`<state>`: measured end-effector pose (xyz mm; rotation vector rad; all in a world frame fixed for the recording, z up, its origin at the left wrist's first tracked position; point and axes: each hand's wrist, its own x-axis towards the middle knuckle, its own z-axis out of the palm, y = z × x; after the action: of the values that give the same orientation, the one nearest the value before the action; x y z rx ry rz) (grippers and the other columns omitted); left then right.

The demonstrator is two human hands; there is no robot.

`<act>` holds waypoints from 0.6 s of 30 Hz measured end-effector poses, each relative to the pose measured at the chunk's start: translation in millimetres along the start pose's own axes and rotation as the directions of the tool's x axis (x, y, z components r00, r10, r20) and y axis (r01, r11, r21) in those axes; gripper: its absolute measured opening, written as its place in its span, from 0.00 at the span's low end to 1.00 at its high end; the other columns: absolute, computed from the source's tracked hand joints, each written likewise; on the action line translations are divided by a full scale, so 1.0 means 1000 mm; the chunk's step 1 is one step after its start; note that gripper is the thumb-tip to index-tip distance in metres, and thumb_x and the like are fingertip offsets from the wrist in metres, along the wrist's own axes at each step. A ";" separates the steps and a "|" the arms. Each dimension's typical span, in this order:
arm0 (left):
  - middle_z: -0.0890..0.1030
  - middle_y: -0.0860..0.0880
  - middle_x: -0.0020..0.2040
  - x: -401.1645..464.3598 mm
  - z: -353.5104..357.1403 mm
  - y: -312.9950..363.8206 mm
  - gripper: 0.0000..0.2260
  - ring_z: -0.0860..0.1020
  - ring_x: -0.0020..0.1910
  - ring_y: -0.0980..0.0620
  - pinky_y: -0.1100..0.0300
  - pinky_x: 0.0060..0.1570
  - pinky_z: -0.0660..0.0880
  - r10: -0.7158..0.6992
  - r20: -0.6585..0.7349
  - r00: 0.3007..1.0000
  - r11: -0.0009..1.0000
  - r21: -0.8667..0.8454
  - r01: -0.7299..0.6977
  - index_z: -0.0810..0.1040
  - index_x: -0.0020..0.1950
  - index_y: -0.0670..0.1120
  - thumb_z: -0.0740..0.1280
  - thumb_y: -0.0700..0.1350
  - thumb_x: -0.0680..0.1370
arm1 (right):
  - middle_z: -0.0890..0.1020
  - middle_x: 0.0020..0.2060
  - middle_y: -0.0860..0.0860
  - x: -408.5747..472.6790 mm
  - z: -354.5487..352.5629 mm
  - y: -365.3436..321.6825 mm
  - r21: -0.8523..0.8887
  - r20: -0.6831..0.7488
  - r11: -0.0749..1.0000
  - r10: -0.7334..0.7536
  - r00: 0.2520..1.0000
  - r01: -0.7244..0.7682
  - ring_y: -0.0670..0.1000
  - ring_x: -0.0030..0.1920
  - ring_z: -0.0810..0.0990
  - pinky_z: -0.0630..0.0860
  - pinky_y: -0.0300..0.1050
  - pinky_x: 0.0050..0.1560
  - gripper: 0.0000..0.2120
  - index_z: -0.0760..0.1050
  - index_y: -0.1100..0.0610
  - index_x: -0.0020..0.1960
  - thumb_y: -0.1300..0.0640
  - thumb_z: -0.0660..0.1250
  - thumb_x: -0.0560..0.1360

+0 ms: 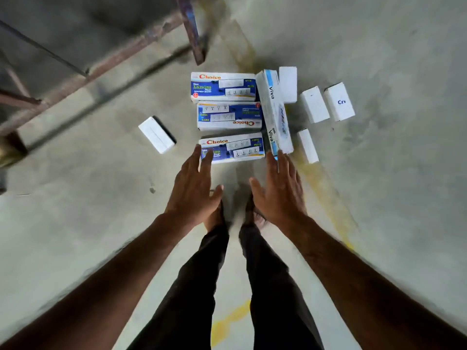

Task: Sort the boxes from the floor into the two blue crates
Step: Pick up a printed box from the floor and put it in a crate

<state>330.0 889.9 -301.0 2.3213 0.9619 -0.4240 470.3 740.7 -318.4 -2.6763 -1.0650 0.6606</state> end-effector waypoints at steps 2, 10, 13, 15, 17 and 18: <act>0.48 0.41 0.84 0.044 0.036 -0.025 0.38 0.55 0.81 0.40 0.47 0.77 0.59 -0.045 0.030 0.999 0.999 -0.005 0.046 0.54 0.83 0.45 0.69 0.51 0.79 | 0.63 0.78 0.65 0.034 0.047 0.013 0.010 0.049 1.000 0.022 0.999 -0.023 0.64 0.78 0.61 0.61 0.60 0.77 0.37 0.57 0.63 0.81 0.44 0.62 0.81; 0.68 0.37 0.74 0.216 0.202 -0.156 0.34 0.65 0.75 0.40 0.52 0.71 0.65 -0.367 0.212 0.906 0.897 -0.178 0.405 0.64 0.77 0.40 0.73 0.52 0.78 | 0.64 0.75 0.61 0.191 0.249 0.097 0.000 0.270 0.976 0.208 0.940 -0.216 0.63 0.75 0.63 0.64 0.56 0.73 0.38 0.53 0.62 0.81 0.44 0.64 0.80; 0.71 0.37 0.72 0.261 0.248 -0.192 0.36 0.72 0.71 0.39 0.51 0.64 0.72 -0.562 0.323 0.762 0.724 -0.254 0.641 0.66 0.75 0.38 0.72 0.59 0.77 | 0.66 0.74 0.63 0.232 0.305 0.120 0.033 0.338 0.938 0.316 0.887 -0.346 0.65 0.74 0.65 0.65 0.57 0.74 0.38 0.55 0.63 0.79 0.44 0.67 0.79; 0.77 0.38 0.66 0.281 0.269 -0.208 0.33 0.76 0.65 0.40 0.51 0.54 0.74 -0.622 0.323 0.713 0.639 -0.317 0.701 0.71 0.71 0.37 0.71 0.60 0.76 | 0.66 0.74 0.62 0.250 0.328 0.130 0.056 0.332 0.898 0.396 0.856 -0.436 0.64 0.74 0.65 0.64 0.57 0.75 0.39 0.57 0.63 0.78 0.43 0.68 0.78; 0.80 0.42 0.60 0.303 0.300 -0.222 0.27 0.78 0.59 0.42 0.56 0.48 0.70 -0.615 0.351 0.706 0.574 -0.415 0.706 0.76 0.68 0.39 0.72 0.57 0.77 | 0.66 0.75 0.61 0.265 0.359 0.142 0.108 0.313 0.845 0.471 0.825 -0.524 0.63 0.75 0.65 0.64 0.56 0.74 0.41 0.56 0.62 0.78 0.42 0.70 0.76; 0.81 0.43 0.61 0.306 0.304 -0.221 0.24 0.78 0.59 0.44 0.58 0.50 0.69 -0.595 0.368 0.715 0.543 -0.472 0.695 0.77 0.67 0.41 0.72 0.56 0.78 | 0.66 0.74 0.61 0.265 0.359 0.143 0.139 0.303 0.822 0.495 0.814 -0.552 0.63 0.74 0.65 0.65 0.55 0.73 0.41 0.56 0.61 0.78 0.42 0.70 0.76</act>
<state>361.1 990.1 -774.6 1.2785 1.6055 -0.5062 559.3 822.5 -770.8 -2.7311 -0.2308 1.1691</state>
